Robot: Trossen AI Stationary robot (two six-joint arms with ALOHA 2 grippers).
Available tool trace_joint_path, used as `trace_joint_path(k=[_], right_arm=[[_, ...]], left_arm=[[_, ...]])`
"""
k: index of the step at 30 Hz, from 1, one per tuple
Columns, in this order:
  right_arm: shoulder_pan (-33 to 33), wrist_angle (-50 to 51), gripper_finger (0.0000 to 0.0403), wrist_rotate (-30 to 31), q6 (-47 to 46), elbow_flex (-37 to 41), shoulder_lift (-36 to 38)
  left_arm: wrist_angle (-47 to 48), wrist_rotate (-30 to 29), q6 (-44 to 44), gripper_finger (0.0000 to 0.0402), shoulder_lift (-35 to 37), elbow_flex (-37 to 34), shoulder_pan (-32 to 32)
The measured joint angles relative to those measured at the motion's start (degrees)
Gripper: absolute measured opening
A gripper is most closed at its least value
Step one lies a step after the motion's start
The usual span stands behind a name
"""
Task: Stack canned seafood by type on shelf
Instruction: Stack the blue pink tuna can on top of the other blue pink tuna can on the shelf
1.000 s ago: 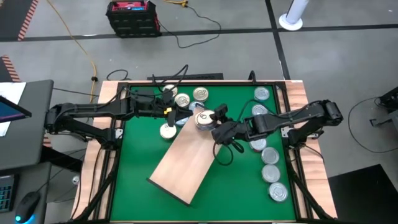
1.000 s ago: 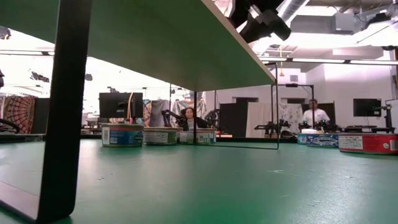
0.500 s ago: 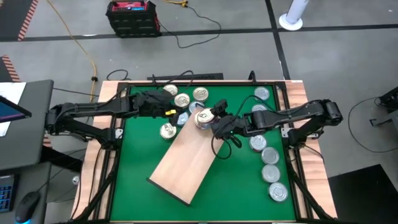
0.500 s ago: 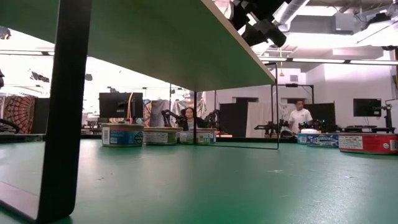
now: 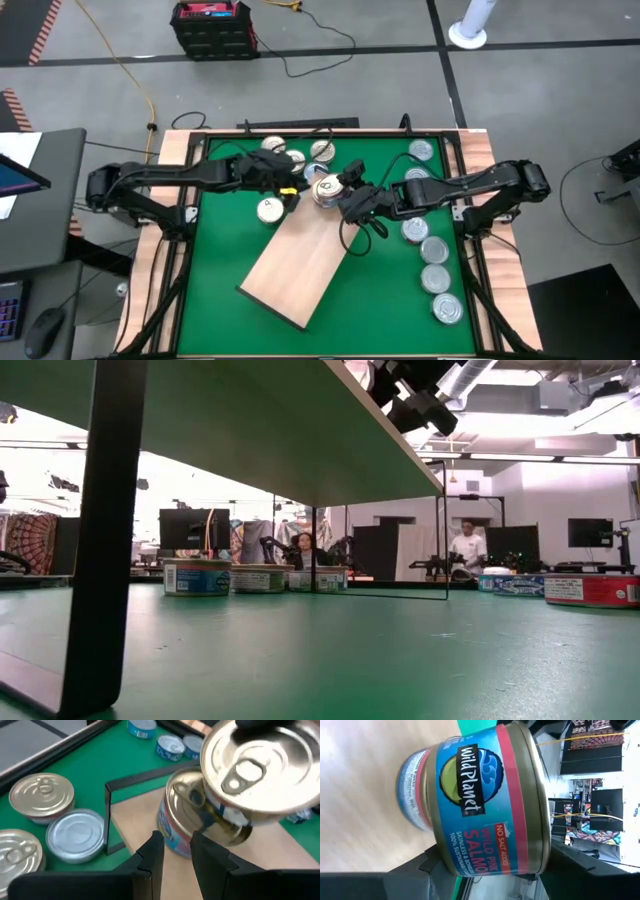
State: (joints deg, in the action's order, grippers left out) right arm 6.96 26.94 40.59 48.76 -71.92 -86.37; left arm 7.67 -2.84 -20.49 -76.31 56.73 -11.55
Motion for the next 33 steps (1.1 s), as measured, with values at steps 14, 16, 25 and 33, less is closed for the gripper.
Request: trace_joint_path(k=[14,16,25,33], right_arm=[[-2.0,-0.3,0.0269,-2.9,2.3,0.0,-1.8],[-2.6,-0.2,0.0269,-0.9,2.3,0.0,-2.7],[-2.1,-0.1,0.0269,3.0,3.6,0.0,-2.8],[-2.2,0.0,0.0268,4.9,4.1,0.0,-2.8]], left_arm=[[-4.7,5.3,4.2,0.0091,-2.4,0.0,1.7],[-5.5,5.8,4.2,0.0091,-2.4,0.0,2.1],[-4.9,5.8,3.5,0.0091,-2.4,0.0,3.3],[-4.9,7.3,2.4,0.0091,-1.8,0.1,3.2]])
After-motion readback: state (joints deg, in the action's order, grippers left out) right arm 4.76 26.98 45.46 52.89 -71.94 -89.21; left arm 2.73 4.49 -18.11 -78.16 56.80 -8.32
